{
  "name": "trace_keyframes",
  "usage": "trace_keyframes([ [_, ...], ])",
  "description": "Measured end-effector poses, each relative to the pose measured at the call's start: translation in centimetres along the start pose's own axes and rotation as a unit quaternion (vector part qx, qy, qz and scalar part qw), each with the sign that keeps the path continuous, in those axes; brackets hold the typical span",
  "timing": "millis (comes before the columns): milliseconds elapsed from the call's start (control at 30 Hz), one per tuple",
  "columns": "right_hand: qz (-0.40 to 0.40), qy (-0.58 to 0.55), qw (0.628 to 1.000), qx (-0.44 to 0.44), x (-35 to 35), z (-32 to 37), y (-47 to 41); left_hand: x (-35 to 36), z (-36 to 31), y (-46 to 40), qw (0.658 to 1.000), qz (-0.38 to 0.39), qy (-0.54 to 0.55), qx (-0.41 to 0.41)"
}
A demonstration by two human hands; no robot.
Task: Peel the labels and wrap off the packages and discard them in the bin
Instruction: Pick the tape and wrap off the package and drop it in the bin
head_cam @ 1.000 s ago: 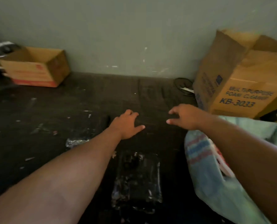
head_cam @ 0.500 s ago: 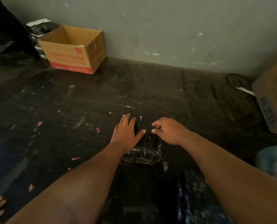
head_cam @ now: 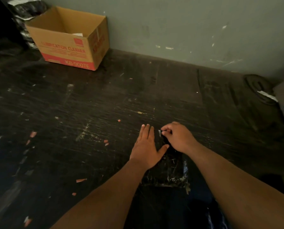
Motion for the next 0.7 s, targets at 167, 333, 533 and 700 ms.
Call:
trace_keyframes([
  [167,0.026,-0.031,0.998,0.038,0.3,0.2,-1.3,0.1,-0.1,-0.1,1.000,0.006,0.003,-0.005],
  [333,0.067,-0.079,0.993,0.061,0.3,-0.3,-1.9,0.1,-0.4,-0.3,1.000,0.010,-0.015,0.004],
  [533,0.100,-0.086,0.989,0.073,0.9,-0.4,-2.8,0.1,-0.5,-0.5,0.999,0.011,-0.031,0.013],
  [700,0.124,-0.077,0.986,0.078,0.9,-0.3,-3.1,0.2,-0.5,-0.6,0.999,0.018,-0.035,0.013],
])
Point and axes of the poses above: each hand's wrist, its own y-axis away from the middle knuckle, its own x-axis out of the palm, z = x × y, the point moved 4 cm from there along -y, towards the middle knuckle, and after that the axes turned 12 degrees about -z, right-handed, at the moved point
